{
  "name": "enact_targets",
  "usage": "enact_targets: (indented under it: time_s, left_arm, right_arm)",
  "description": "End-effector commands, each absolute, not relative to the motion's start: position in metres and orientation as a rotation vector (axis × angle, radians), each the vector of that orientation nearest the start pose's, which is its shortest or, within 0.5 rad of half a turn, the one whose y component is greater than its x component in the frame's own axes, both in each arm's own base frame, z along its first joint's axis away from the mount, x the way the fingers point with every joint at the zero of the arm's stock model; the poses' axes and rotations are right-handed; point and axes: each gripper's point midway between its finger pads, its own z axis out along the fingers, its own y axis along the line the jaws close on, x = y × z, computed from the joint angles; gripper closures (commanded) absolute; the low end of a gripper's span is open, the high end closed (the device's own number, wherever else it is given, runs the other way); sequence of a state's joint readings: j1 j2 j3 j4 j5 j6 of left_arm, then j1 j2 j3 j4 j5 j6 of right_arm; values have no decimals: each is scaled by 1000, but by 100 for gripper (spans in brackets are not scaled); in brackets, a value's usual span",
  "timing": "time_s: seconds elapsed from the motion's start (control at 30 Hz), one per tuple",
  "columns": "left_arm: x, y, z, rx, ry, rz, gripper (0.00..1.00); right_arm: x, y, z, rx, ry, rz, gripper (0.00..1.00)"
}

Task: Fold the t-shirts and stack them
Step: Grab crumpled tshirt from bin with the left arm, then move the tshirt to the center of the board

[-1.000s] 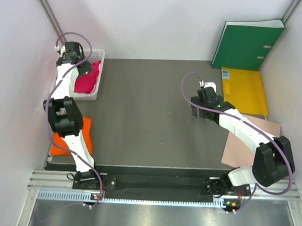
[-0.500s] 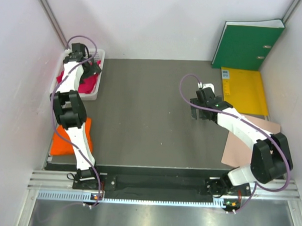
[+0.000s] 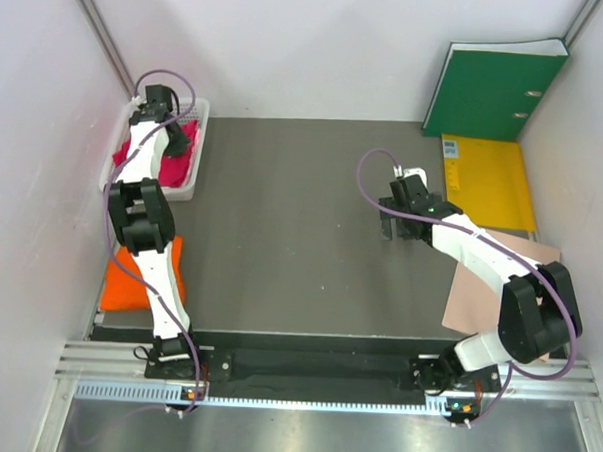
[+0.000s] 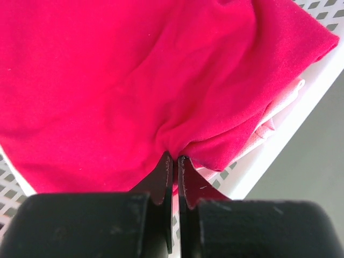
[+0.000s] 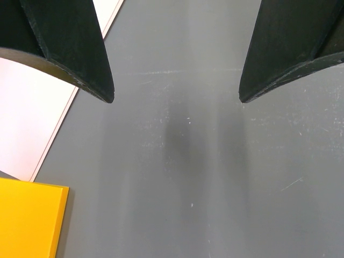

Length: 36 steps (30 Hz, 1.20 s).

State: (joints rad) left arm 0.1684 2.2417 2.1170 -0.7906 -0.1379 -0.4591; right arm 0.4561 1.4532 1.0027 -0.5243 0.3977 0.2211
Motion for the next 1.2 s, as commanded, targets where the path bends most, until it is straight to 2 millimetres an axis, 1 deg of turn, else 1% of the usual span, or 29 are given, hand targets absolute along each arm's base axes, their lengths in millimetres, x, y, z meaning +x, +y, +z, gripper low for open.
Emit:
enact_targets:
  time_s: [0.0, 0.03, 0.07, 0.1, 0.17, 0.2, 0.23, 0.27, 0.33, 0.37, 0.4, 0.43, 0.47, 0.53, 0.57, 0.6, 0.63, 0.67, 0.7, 0.77, 0.87, 0.9, 0.97, 1.0, 1.03, 1.07, 1.1, 1.13, 1.17]
  left_arm:
    - [547, 113, 221, -773, 2106, 68, 100]
    - [541, 112, 258, -741, 2032, 61, 100]
    - [536, 113, 276, -726, 1990, 66, 100]
    - [527, 110, 311, -706, 1914, 51, 100]
    - [518, 102, 343, -681, 1845, 0, 100]
    - [509, 86, 362, -632, 1818, -83, 100]
    - [510, 74, 377, -600, 1776, -153, 100]
    - [508, 62, 385, -569, 1761, -210, 100]
    - [503, 7, 392, -446, 1782, -418, 100]
    - [500, -30, 390, -371, 1812, -505, 100]
    - [497, -56, 384, -318, 1844, -567, 100]
    - [491, -90, 379, -242, 1877, -656, 100]
    - [480, -138, 376, -144, 1906, -749, 100]
    - [466, -192, 367, -57, 1937, -912, 100]
    - [446, -238, 373, 60, 1925, -1050, 100]
    - [437, -260, 370, 97, 1932, -1113, 100]
    - [425, -279, 373, 116, 1932, -1190, 100]
    - [410, -304, 375, 159, 1927, -1251, 100]
    - [404, -313, 373, 162, 1915, -1277, 100]
    - [395, -320, 367, 100, 1922, -1342, 100]
    - [380, -314, 332, 9, 1965, -1381, 100]
    - [372, -305, 304, -39, 2027, -1348, 100]
    - [362, -291, 267, -116, 2131, -1290, 100]
    - [350, -277, 235, -178, 2205, -1233, 98]
    - [336, -265, 207, -249, 2310, -1169, 85]
    - [322, -244, 169, -344, 2414, -1086, 60]
    - [314, -228, 158, -409, 2452, -1024, 55]
    - [296, -207, 133, -512, 2559, -911, 40]
    - [287, -185, 113, -600, 2599, -816, 30]
  right_arm:
    - [336, 105, 118, -115, 2405, -171, 1]
    - [335, 105, 116, -112, 2408, -171, 1]
    - [334, 104, 115, -112, 2409, -174, 0]
    - [333, 102, 114, -105, 2409, -187, 0]
    - [333, 96, 115, -85, 2399, -214, 1]
    - [334, 93, 116, -71, 2388, -234, 0]
    - [335, 92, 118, -65, 2383, -240, 0]
    - [337, 88, 121, -43, 2375, -242, 0]
    - [341, 86, 127, -11, 2359, -234, 0]
    - [345, 80, 131, 23, 2350, -234, 0]
    - [347, 76, 132, 42, 2346, -234, 0]
    - [351, 73, 138, 62, 2334, -232, 0]
    - [355, 62, 139, 99, 2332, -243, 0]
    - [362, 49, 146, 143, 2314, -265, 0]
    - [365, 34, 147, 186, 2312, -283, 0]
    - [369, 29, 153, 204, 2301, -273, 0]
    - [372, 22, 156, 224, 2296, -277, 0]
    - [373, 7, 158, 249, 2292, -296, 0]
    - [376, 2, 165, 258, 2278, -295, 0]
    - [378, -16, 171, 275, 2265, -323, 0]
    - [379, -31, 180, 270, 2250, -349, 0]
    - [379, -33, 180, 270, 2249, -353, 0]
    - [379, -33, 179, 279, 2249, -336, 0]
    - [379, -27, 175, 264, 2261, -294, 0]
    - [380, -24, 171, 260, 2271, -271, 0]
    - [380, -18, 168, 261, 2283, -232, 0]
    - [378, -15, 163, 259, 2296, -217, 0]
    - [378, -12, 161, 259, 2302, -202, 0]
    - [377, -8, 160, 252, 2308, -174, 0]
